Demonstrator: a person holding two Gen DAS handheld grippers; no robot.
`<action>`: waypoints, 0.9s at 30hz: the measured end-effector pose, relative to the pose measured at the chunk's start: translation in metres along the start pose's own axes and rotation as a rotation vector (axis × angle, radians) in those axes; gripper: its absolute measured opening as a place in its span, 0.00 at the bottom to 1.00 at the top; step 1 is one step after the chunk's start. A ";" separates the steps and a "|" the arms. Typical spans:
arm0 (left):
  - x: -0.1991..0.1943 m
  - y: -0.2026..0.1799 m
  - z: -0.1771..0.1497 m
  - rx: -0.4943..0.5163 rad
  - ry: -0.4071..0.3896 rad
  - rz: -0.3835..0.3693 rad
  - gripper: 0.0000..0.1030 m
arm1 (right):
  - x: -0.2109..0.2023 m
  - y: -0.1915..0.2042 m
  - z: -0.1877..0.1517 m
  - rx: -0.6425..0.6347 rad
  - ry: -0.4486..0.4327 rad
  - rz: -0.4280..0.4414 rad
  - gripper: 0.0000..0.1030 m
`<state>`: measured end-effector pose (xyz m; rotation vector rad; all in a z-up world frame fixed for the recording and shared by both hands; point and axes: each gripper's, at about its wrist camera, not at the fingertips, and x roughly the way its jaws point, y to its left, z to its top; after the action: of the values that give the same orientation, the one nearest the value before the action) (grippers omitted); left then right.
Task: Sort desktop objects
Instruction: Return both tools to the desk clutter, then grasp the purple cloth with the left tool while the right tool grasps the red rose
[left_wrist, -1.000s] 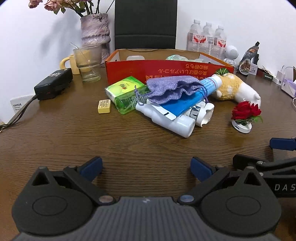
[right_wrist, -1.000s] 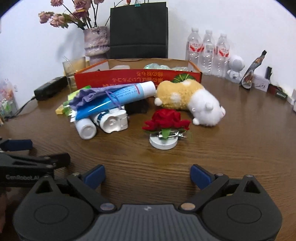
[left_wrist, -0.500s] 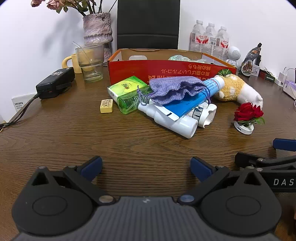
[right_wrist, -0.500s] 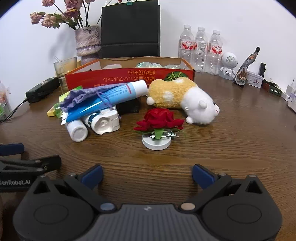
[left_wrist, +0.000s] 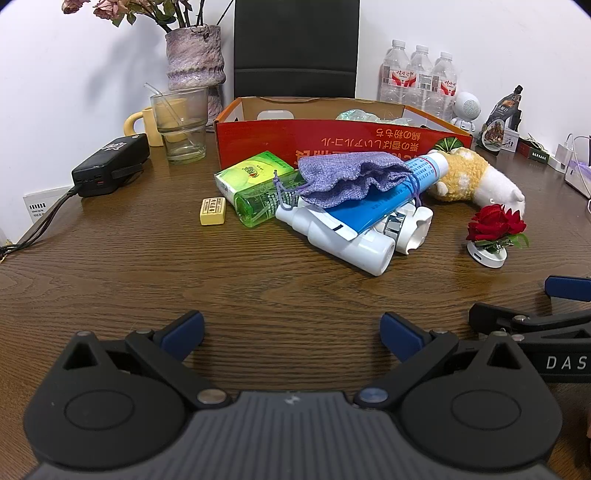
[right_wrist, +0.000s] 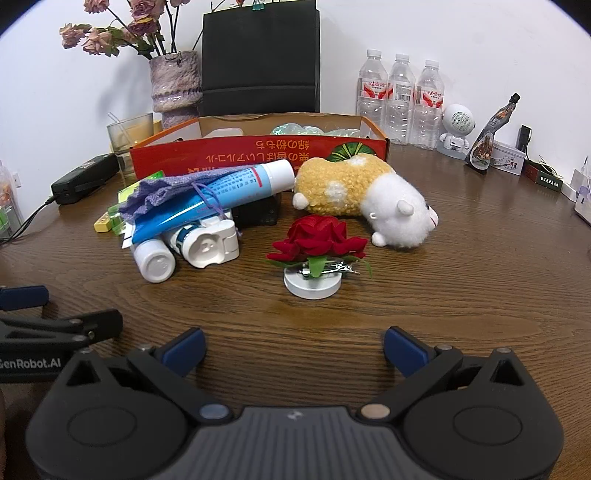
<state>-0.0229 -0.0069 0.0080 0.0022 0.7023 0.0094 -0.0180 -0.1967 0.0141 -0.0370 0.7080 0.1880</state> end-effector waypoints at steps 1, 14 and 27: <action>0.000 0.000 0.000 0.000 0.000 0.000 1.00 | 0.000 0.000 0.000 0.000 0.000 0.000 1.00; 0.001 0.004 0.003 0.047 0.013 -0.052 1.00 | -0.006 -0.004 0.002 -0.010 -0.025 0.036 0.95; 0.023 -0.020 0.088 0.157 -0.138 -0.234 0.78 | 0.006 -0.025 0.048 -0.053 -0.077 0.076 0.85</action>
<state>0.0517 -0.0270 0.0601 0.0709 0.5608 -0.2681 0.0221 -0.2156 0.0464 -0.0533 0.6279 0.2791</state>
